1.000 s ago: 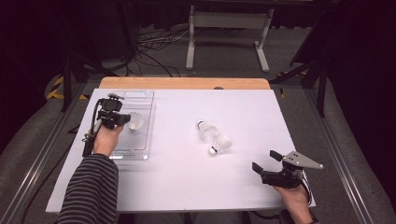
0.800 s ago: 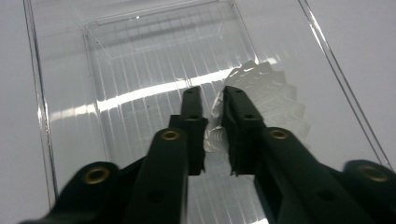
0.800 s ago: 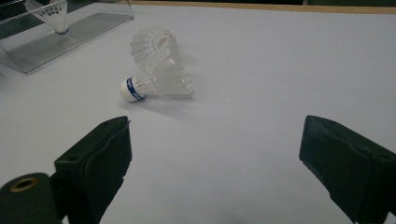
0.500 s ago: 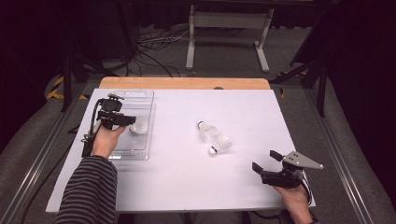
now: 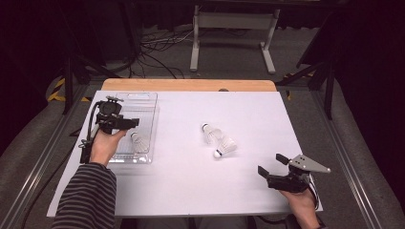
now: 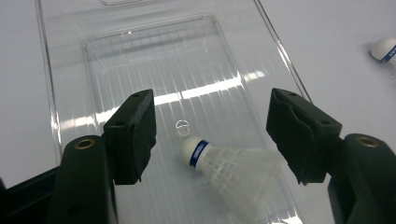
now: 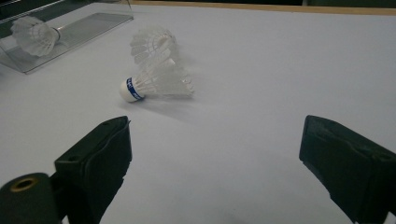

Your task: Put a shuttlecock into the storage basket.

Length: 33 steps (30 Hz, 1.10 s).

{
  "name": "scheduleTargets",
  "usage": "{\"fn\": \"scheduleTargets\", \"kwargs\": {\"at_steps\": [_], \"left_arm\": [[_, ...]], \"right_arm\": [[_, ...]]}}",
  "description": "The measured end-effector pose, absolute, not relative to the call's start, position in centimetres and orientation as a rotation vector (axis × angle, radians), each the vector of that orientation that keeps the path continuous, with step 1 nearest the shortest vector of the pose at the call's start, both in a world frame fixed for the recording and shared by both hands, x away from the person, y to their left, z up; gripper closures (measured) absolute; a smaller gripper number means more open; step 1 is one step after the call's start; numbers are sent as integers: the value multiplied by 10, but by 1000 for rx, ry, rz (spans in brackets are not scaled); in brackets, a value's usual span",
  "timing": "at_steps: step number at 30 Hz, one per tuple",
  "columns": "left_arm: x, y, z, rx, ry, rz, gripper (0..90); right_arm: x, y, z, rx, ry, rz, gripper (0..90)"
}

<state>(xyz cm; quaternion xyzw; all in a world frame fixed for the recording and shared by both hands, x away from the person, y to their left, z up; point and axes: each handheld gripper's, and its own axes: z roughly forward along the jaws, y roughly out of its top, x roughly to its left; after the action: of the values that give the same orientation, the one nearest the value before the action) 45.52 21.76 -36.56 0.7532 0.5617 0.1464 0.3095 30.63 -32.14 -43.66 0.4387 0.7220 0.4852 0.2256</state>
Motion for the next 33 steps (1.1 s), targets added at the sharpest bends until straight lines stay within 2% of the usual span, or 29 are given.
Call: {"fn": "scheduleTargets", "kwargs": {"at_steps": [22, 33], "left_arm": [[433, 219, -362, 1954, 1394, 396, 285], [419, 220, -361, 1946, 1322, 413, 285]], "right_arm": [[306, -321, -437, 1208, 1994, 1337, 101], [306, -321, -437, 1209, 1995, 1337, 101]]}}
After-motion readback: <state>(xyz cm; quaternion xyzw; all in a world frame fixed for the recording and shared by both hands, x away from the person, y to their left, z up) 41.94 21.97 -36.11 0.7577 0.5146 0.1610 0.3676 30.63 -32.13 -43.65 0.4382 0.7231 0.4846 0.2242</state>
